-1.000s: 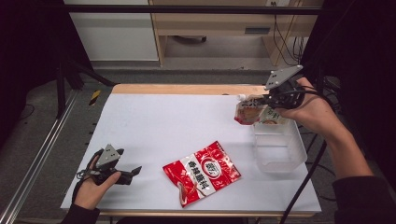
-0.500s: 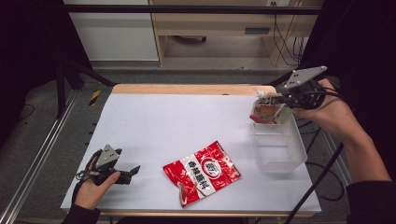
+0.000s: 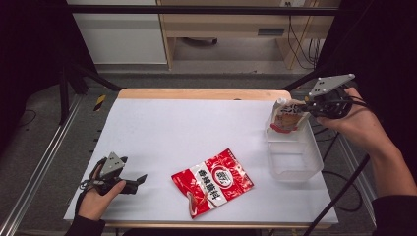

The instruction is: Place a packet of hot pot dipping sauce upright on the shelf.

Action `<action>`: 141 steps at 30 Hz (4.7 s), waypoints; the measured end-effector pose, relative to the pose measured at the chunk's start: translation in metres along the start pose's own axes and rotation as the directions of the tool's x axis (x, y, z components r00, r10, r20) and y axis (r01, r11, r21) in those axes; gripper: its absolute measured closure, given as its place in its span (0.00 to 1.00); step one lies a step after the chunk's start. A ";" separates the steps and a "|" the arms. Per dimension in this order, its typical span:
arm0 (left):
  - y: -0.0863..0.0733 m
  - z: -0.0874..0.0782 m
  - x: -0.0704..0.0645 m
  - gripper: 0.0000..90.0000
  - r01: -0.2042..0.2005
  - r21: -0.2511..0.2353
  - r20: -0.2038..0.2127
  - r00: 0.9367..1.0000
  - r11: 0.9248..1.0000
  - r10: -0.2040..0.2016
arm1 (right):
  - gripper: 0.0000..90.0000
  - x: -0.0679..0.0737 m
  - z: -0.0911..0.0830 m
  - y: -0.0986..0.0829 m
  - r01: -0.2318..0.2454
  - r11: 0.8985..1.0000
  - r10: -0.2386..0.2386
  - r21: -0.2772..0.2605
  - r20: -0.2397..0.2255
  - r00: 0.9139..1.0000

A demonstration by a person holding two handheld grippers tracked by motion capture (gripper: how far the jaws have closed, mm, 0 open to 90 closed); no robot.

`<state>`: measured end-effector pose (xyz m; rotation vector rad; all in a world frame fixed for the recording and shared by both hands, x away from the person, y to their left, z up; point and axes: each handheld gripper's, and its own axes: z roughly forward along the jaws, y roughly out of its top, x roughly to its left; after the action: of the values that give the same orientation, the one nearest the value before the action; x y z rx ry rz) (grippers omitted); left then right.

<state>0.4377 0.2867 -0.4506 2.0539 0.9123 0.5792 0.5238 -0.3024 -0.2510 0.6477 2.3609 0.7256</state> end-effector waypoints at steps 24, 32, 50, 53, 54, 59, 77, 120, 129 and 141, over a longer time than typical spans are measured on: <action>-0.001 0.001 -0.001 0.04 -0.001 0.008 0.005 1.000 1.000 0.001 | 0.98 -0.002 0.039 -0.041 -0.050 0.997 0.050 0.061 -0.006 0.999; -0.001 0.001 -0.001 0.04 -0.005 0.010 0.005 1.000 1.000 0.005 | 0.98 0.001 0.051 -0.051 -0.068 0.994 0.070 0.088 -0.018 0.997; -0.001 0.002 -0.001 0.04 -0.008 0.013 0.011 1.000 1.000 0.008 | 0.98 0.007 0.070 -0.061 -0.090 0.989 0.099 0.117 -0.067 0.993; -0.001 0.002 -0.001 0.04 -0.007 0.014 0.011 1.000 1.000 0.007 | 0.97 0.007 0.074 -0.063 -0.099 0.987 0.110 0.126 -0.079 0.991; -0.001 0.002 -0.001 0.04 -0.007 0.014 0.012 1.000 1.000 0.007 | 0.97 0.007 0.075 -0.063 -0.099 0.987 0.109 0.129 -0.075 0.991; -0.001 0.002 -0.002 0.04 -0.007 0.014 0.012 1.000 1.000 0.007 | 0.96 0.004 0.075 -0.068 -0.131 0.982 0.141 0.135 -0.065 0.988; 0.000 0.002 -0.002 0.05 -0.014 0.015 0.012 1.000 1.000 0.014 | 0.24 0.019 0.043 -0.058 -0.192 0.981 0.192 0.019 0.025 0.981; 0.009 0.006 -0.025 0.05 -0.068 0.014 0.044 0.997 0.998 0.068 | 0.16 0.215 0.068 -0.017 -0.315 0.937 0.300 -0.150 -0.116 0.947; 0.015 0.012 -0.039 0.06 -0.088 0.016 0.053 0.995 0.996 0.087 | 0.19 0.232 0.090 -0.035 -0.358 0.926 0.348 -0.119 -0.096 0.933; 0.020 0.015 -0.052 0.06 -0.091 -0.011 0.072 0.993 0.996 0.091 | 0.20 0.248 0.097 -0.055 -0.407 0.907 0.399 -0.105 -0.087 0.913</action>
<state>0.4228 0.2308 -0.4474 2.1039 0.7763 0.5520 0.3941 -0.1645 -0.4459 1.0922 2.2380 1.0734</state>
